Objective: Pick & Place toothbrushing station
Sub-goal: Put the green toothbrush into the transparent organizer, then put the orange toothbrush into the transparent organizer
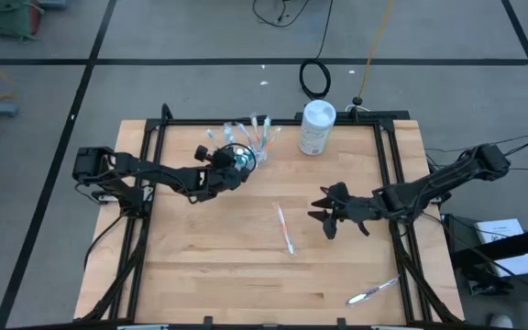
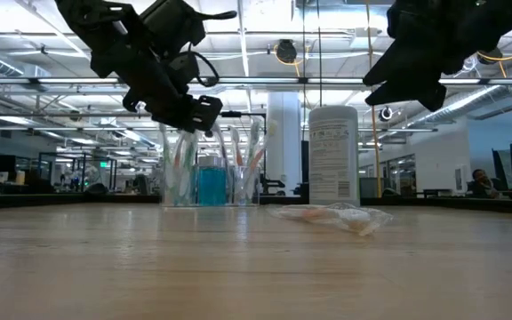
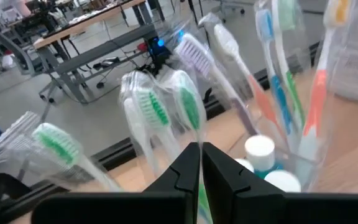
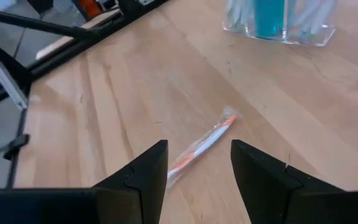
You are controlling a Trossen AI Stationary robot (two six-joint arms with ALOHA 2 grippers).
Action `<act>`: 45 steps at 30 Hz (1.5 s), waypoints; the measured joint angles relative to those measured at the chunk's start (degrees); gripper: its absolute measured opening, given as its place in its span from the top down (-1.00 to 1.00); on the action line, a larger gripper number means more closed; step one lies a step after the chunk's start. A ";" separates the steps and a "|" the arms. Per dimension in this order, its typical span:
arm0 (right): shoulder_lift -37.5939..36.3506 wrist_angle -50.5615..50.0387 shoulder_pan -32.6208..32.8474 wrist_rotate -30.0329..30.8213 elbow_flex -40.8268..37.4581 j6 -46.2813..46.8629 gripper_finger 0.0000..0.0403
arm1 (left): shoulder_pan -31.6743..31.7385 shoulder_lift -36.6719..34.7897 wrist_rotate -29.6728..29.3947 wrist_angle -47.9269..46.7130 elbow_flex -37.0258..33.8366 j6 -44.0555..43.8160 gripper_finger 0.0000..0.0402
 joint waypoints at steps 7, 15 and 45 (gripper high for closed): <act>8.41 8.93 -0.31 1.49 -0.04 -6.08 0.16 | -0.88 -0.02 -0.06 -1.56 0.00 -1.99 0.85; 18.59 25.90 -3.74 4.27 -0.04 -15.15 0.16 | -0.26 -0.02 0.01 -2.01 0.00 -0.71 0.48; 29.22 38.60 -2.54 -6.29 0.05 -19.54 0.23 | -4.69 -23.42 30.43 -11.61 0.11 15.40 0.09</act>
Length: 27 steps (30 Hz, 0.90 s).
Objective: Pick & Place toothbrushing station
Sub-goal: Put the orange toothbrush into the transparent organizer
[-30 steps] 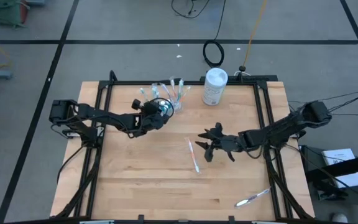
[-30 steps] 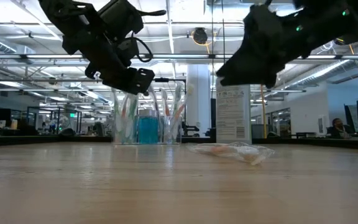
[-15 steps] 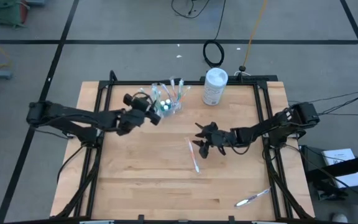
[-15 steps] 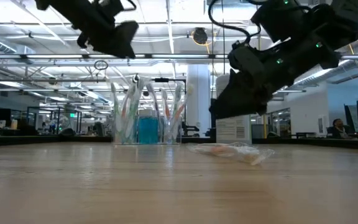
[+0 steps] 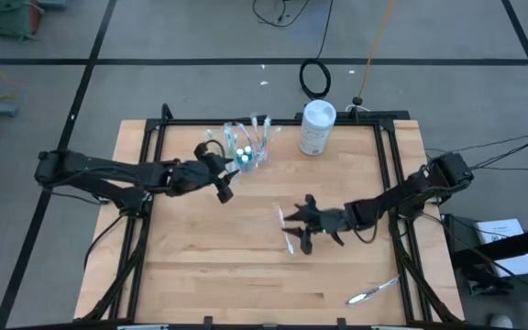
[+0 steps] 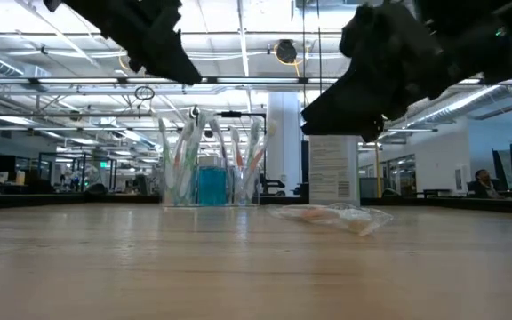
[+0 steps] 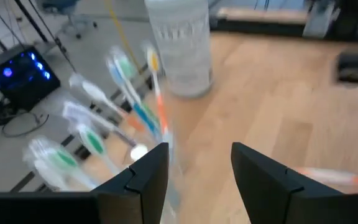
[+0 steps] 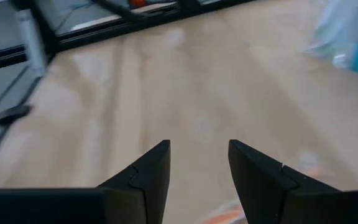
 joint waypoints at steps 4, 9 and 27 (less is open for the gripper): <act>-0.23 -0.24 4.30 -0.11 1.76 1.99 0.25 | 0.16 2.32 -0.04 0.44 -0.04 0.01 0.10; -3.58 -10.93 7.06 2.05 6.71 -2.31 0.25 | 0.47 5.52 0.02 3.94 -0.04 -0.01 0.09; 9.96 -9.20 4.43 8.20 5.09 13.43 0.25 | 0.63 8.43 -1.84 10.24 -0.04 6.90 0.10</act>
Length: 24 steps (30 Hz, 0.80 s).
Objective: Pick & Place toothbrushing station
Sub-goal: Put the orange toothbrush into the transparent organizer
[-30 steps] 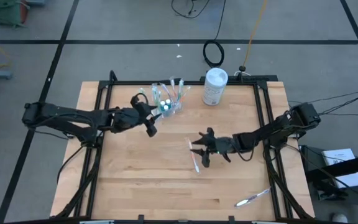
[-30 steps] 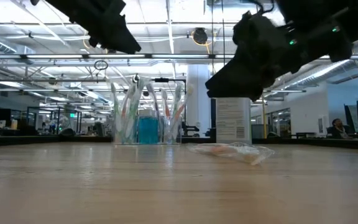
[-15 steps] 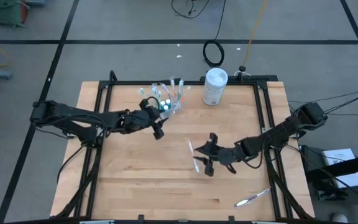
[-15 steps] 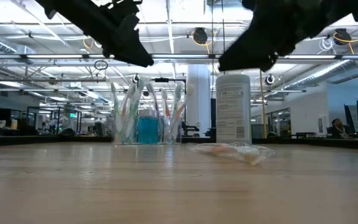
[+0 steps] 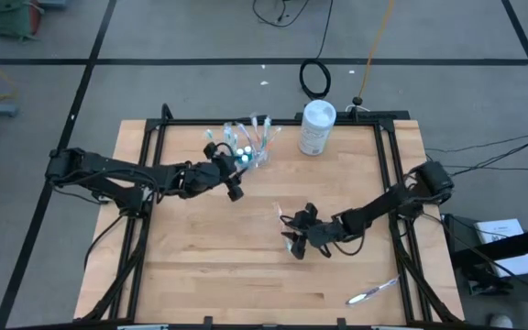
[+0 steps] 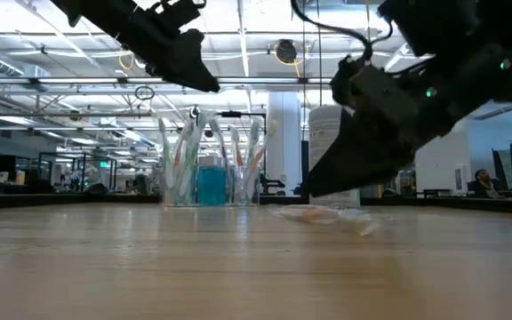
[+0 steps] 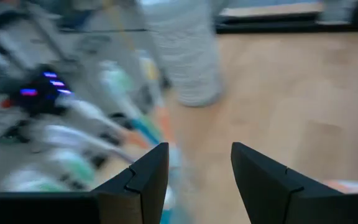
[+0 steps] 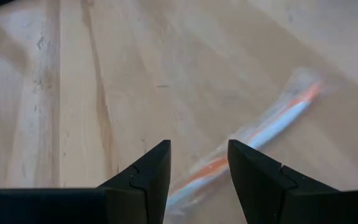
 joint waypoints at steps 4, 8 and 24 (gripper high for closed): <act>5.06 5.62 -0.44 -2.28 0.06 2.10 0.25 | 0.00 -0.08 -5.22 0.22 0.00 0.52 0.10; 7.95 6.25 -1.11 -1.80 0.18 4.86 0.25 | 0.00 -0.08 -5.68 0.18 0.00 2.28 0.10; 3.42 4.25 -2.14 -6.10 -0.13 -1.02 0.97 | 0.27 -0.06 -6.09 0.16 0.00 5.18 0.10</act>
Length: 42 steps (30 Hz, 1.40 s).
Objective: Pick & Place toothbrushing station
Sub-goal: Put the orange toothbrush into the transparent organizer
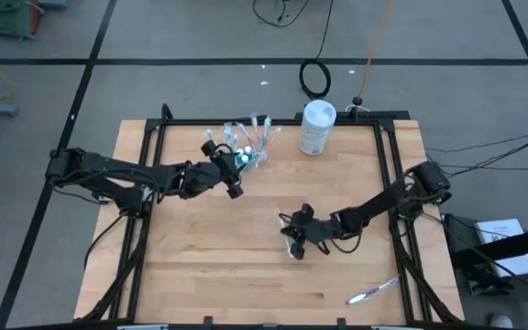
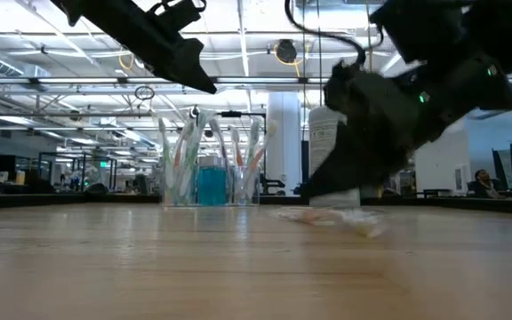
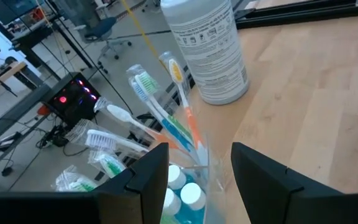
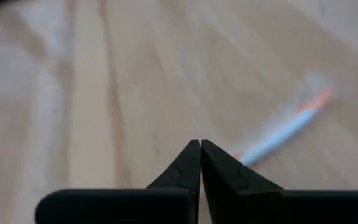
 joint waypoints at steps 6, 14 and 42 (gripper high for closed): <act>-7.49 -0.18 -0.44 -0.73 0.28 -6.58 1.00 | -0.07 0.02 3.97 1.91 0.00 0.23 0.09; -11.29 -3.74 0.81 -0.83 0.35 -3.69 0.95 | -0.07 0.02 7.93 2.45 0.00 0.31 0.09; 1.88 -1.45 5.21 -0.48 0.40 14.40 0.13 | 0.04 0.02 7.97 2.41 0.00 -0.92 0.09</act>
